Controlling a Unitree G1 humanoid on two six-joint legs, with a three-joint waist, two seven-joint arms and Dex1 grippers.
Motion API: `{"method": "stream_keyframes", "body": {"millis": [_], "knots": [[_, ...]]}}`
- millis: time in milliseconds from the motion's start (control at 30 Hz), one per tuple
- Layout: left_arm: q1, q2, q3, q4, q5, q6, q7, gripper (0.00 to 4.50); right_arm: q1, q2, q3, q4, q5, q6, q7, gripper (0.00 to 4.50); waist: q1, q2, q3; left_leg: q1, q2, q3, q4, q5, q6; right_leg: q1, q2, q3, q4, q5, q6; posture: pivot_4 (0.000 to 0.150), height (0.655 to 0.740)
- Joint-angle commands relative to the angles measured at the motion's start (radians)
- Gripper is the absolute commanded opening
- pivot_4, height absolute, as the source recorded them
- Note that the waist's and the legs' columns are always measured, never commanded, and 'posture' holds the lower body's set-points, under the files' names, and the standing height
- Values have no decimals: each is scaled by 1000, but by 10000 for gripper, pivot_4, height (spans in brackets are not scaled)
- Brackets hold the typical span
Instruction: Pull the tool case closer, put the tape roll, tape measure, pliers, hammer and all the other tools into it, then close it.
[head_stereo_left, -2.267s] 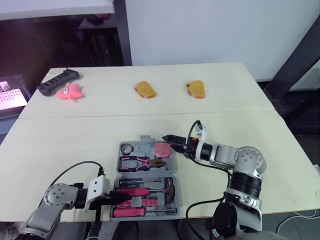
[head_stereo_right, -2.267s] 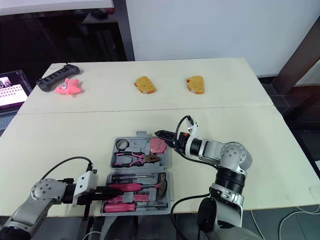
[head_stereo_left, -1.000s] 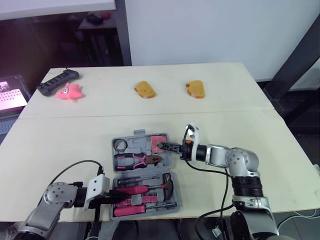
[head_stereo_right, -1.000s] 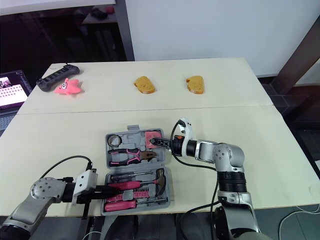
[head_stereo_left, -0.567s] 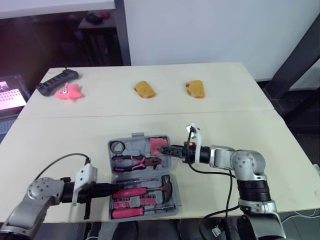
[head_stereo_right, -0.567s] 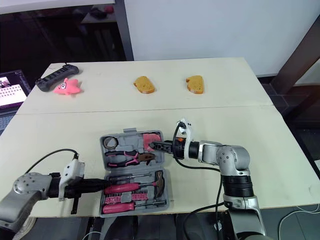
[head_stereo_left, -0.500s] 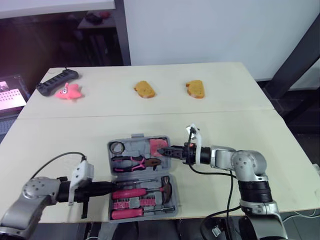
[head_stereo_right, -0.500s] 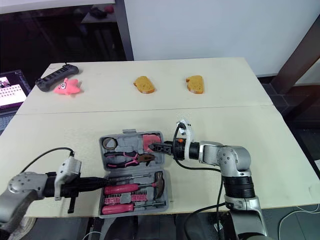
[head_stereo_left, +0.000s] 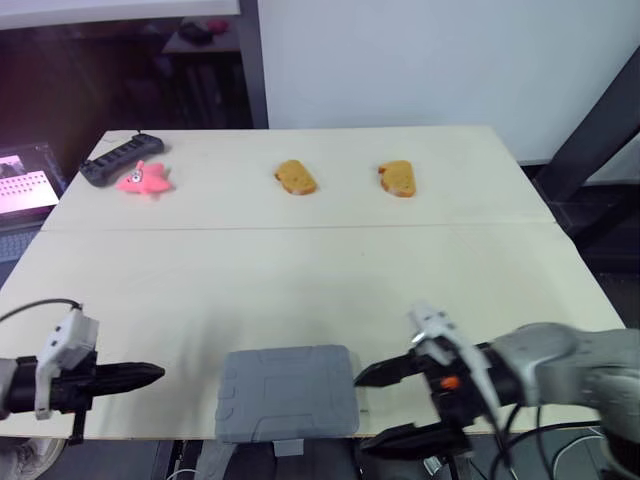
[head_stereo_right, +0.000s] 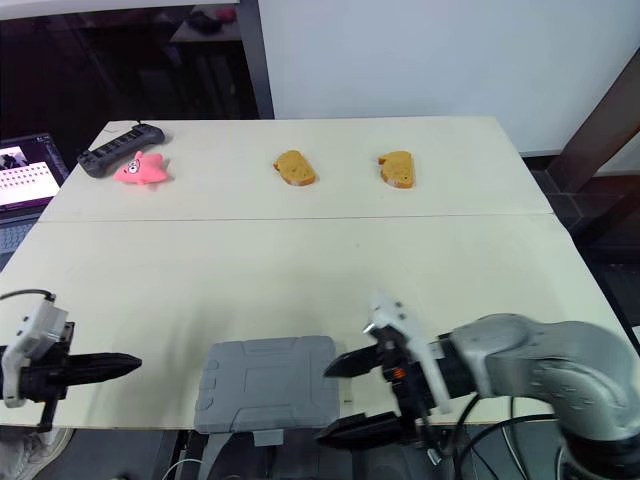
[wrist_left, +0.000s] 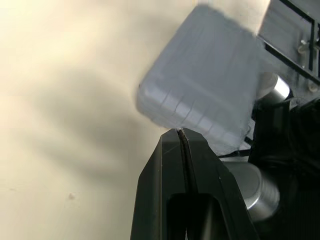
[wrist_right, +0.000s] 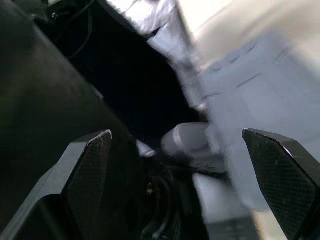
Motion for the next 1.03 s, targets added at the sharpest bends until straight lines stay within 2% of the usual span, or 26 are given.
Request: {"method": "stream_keyframes", "body": {"millis": [33,133,233,433,667,1033], "knots": [[6,6,80,-87,-55,36,-11,0,69,-48,-149,-33,28,-113,-33,44483,3,-1,0,0,0,0,0,0,0,0,0,0,0,0,0,1500,7400],[8,1,109,-104,-39,46,10,0,257,-71,-244,-76,-188,-274,103,44483,11,-2,0,-1,0,0,-1,0,0,-1,1,0,0,0,1,1500,7400],[1,-19,117,-104,-18,14,14,0,381,-91,-257,-66,-327,-406,191,44483,12,-2,0,-1,0,0,-1,0,0,-1,1,0,0,0,4,1500,7400],[-9,-30,103,-90,12,0,23,0,478,-100,-175,-35,-533,-604,260,44483,10,-3,0,0,0,0,0,0,0,0,1,0,0,0,0,1500,7400],[-34,-37,76,-88,26,3,38,0,486,-104,-69,-12,-645,-703,265,44483,12,-3,0,0,0,0,0,0,0,1,1,0,0,0,0,1500,7400],[-23,-43,81,-105,47,-13,53,0,472,-99,-11,-5,-653,-725,255,44483,11,-4,0,1,0,0,1,0,0,2,1,0,0,0,0,1500,7400]]}}
